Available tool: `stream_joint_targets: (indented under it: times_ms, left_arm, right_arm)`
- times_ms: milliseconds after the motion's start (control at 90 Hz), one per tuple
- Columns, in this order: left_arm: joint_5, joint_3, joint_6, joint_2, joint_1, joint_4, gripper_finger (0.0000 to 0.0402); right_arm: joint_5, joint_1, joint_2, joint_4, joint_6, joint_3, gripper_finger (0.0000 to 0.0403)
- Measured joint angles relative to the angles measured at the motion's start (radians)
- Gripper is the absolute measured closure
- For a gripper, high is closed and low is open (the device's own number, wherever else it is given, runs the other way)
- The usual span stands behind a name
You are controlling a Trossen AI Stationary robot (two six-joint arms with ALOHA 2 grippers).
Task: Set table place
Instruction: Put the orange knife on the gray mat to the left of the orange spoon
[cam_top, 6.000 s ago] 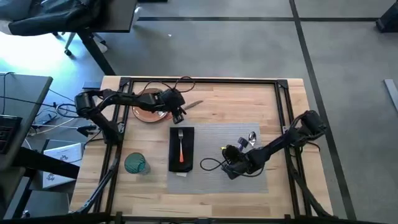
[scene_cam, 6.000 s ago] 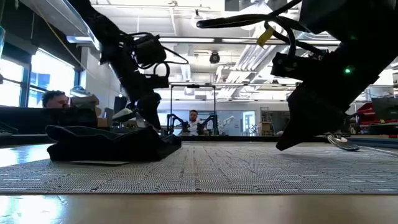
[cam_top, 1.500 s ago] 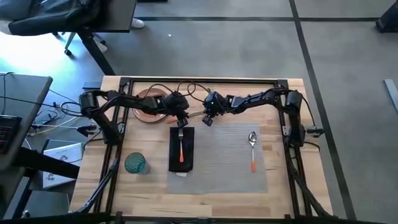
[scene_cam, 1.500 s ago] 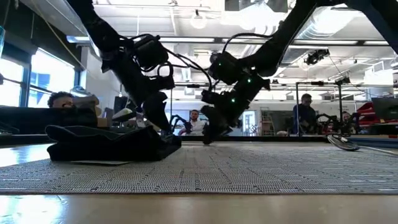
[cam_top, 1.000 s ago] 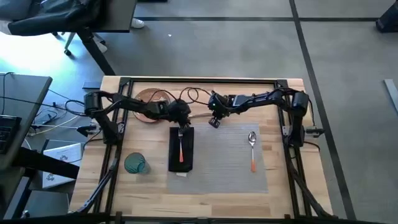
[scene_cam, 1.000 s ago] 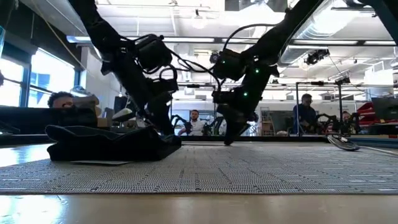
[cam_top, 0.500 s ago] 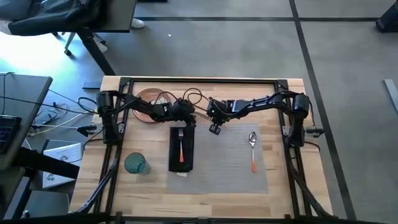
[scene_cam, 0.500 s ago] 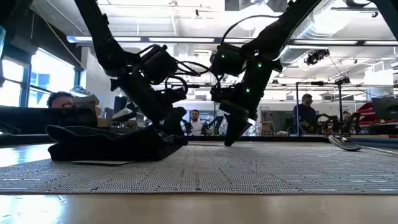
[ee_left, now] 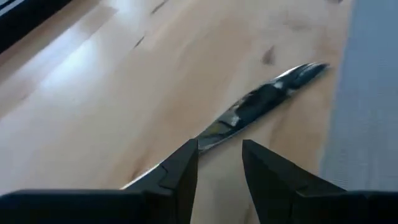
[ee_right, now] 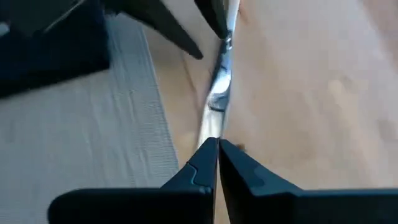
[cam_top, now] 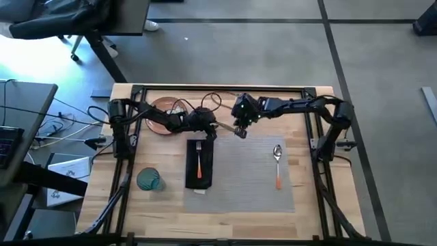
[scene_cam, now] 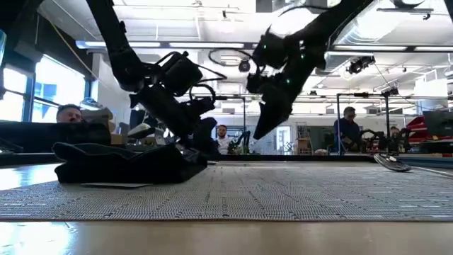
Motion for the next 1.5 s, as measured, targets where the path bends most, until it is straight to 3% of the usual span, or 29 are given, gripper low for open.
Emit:
stream_joint_targets:
  times_ms: [500,1233,1500]
  left_arm:
    - [0.011,0.0,0.003,0.0,-0.013,0.0,0.0291]
    - [0.014,0.058,0.133,0.163,-0.005,0.147,0.0291]
    - [0.011,0.06,0.163,0.159,-0.012,0.169,0.0291]
  right_arm:
    - [-0.09,-0.025,0.199,0.12,0.148,0.008,0.0307]
    - [-0.03,0.04,0.209,0.159,0.222,0.006,0.0304]
    - [-0.03,0.039,0.209,0.175,0.213,0.005,0.0304]
